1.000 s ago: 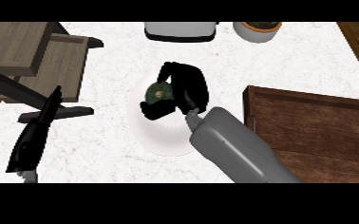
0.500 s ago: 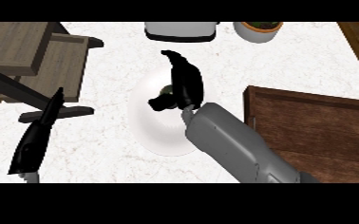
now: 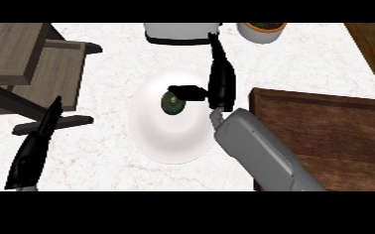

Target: Pick the squash from the tray and place it in the plate

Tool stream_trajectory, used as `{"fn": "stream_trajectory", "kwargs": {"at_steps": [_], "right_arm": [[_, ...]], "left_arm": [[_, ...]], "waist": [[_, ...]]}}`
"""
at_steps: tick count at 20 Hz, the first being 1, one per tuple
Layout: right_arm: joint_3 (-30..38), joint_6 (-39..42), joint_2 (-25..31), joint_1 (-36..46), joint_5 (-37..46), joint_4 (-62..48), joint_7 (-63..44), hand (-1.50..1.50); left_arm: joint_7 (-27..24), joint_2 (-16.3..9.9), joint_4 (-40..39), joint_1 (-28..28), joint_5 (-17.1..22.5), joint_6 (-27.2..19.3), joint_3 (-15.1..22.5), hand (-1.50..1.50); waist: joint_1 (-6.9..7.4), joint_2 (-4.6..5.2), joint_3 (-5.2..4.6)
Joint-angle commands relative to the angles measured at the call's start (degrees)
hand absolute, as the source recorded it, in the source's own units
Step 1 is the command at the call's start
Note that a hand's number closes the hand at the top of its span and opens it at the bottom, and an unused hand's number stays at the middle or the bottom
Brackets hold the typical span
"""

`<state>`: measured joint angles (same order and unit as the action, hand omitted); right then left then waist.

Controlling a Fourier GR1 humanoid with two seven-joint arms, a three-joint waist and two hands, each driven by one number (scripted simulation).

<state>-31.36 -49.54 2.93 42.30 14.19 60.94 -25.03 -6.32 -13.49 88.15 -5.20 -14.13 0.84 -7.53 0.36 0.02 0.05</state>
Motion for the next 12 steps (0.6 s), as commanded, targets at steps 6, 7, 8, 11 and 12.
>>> {"fn": "stream_trajectory", "kwargs": {"at_steps": [6,7,8,11,12], "right_arm": [[12.06,7.59,9.36,-21.65,-16.47,17.43,25.83,-1.50],[13.45,11.00,10.54,-21.07,-17.45,18.40,25.59,-1.50],[15.38,14.11,13.61,-22.48,-19.18,19.15,28.12,-1.50],[18.80,18.56,14.67,-26.28,-21.24,18.59,35.04,-1.50],[20.78,20.16,13.76,-25.30,-21.74,14.88,37.58,-1.50]], "left_arm": [[1.53,-1.11,2.75,-0.75,1.96,1.55,-2.00,0.00],[-4.02,-0.15,-2.14,-1.72,0.64,0.54,-1.63,0.00],[-1.29,-1.44,-3.74,2.18,1.10,1.10,-2.62,0.00],[-5.57,-0.54,-6.03,0.23,0.67,0.75,-2.62,0.00],[-3.12,-1.21,-5.46,2.64,0.50,1.17,-2.77,0.00]], "waist": [[-0.59,0.03,0.12],[-0.59,0.02,0.00],[-1.04,0.08,0.02],[-0.65,0.05,-0.03],[-0.40,0.07,-0.02]]}}
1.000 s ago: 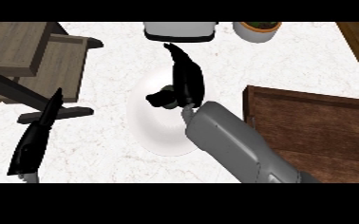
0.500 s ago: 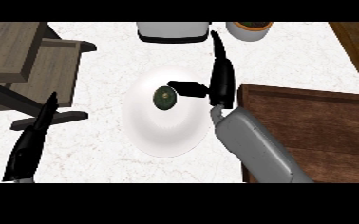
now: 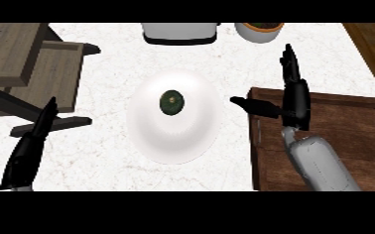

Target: Pick the squash from the tray and place it in the plate

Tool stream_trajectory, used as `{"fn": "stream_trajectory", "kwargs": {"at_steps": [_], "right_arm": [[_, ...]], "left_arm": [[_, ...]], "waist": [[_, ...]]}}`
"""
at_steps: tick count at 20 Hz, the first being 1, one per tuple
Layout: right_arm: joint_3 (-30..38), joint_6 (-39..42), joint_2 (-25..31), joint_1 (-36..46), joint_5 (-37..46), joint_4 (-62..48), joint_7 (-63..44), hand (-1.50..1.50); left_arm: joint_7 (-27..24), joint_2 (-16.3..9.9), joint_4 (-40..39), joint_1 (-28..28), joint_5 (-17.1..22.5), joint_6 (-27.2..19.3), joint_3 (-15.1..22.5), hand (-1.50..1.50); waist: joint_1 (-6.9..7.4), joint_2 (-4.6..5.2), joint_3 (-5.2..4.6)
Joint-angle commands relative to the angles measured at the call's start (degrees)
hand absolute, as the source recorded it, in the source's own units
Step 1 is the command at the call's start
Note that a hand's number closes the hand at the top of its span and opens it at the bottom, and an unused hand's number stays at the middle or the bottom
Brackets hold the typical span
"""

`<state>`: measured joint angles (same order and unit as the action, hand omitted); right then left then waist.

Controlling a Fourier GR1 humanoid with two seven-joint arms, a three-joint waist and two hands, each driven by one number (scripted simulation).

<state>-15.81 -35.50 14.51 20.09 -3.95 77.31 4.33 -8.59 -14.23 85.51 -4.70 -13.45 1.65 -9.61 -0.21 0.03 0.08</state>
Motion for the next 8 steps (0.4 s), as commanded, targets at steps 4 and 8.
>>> {"fn": "stream_trajectory", "kwargs": {"at_steps": [4,8], "right_arm": [[7.16,10.63,6.68,-9.88,-3.52,7.31,5.39,-1.50],[12.51,16.89,6.64,-10.02,-5.58,1.06,10.41,-1.50]], "left_arm": [[1.48,1.41,-0.89,1.99,-1.59,-0.54,0.74,0.00],[0.87,0.84,2.45,-1.37,-0.90,0.83,-0.63,0.00]], "waist": [[-0.02,-0.07,-0.07],[0.26,-0.07,-0.07]]}}
